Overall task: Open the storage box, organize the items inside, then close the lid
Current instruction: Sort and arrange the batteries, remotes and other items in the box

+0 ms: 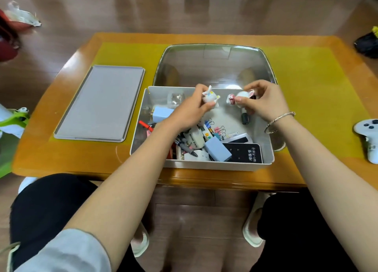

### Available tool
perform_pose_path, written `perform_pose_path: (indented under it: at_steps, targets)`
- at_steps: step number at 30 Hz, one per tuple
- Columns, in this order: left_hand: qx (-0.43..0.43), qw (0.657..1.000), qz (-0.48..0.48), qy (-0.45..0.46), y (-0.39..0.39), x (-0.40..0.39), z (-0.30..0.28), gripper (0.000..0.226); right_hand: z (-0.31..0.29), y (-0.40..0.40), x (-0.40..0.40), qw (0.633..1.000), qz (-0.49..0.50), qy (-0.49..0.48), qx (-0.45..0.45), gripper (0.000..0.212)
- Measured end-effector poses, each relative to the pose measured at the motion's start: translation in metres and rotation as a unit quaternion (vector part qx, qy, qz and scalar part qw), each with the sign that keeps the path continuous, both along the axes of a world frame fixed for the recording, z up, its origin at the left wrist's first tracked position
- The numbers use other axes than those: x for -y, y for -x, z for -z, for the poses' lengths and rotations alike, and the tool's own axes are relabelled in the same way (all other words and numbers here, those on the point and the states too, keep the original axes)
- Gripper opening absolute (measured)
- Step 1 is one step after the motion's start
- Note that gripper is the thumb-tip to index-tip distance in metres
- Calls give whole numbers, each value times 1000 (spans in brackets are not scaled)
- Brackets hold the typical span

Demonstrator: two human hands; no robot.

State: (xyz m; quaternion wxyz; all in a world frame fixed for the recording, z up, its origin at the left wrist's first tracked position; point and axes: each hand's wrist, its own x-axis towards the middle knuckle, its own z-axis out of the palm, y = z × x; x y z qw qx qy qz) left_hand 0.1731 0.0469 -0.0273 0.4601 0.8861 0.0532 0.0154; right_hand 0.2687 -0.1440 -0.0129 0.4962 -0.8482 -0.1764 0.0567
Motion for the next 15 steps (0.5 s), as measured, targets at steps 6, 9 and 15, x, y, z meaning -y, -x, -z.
perform_pose_path:
  at_steps: [6,9,15]
  targets:
    - [-93,981,80,-153,-29,13,11,36,12,-5,8,999,19,-26,11,19]
    - [-114,973,101,-176,-34,15,15,29,18,-5,8,1000,2,-26,8,6]
    - [-187,955,124,-196,-36,3,14,34,19,-7,11,1000,-4,-26,14,7]
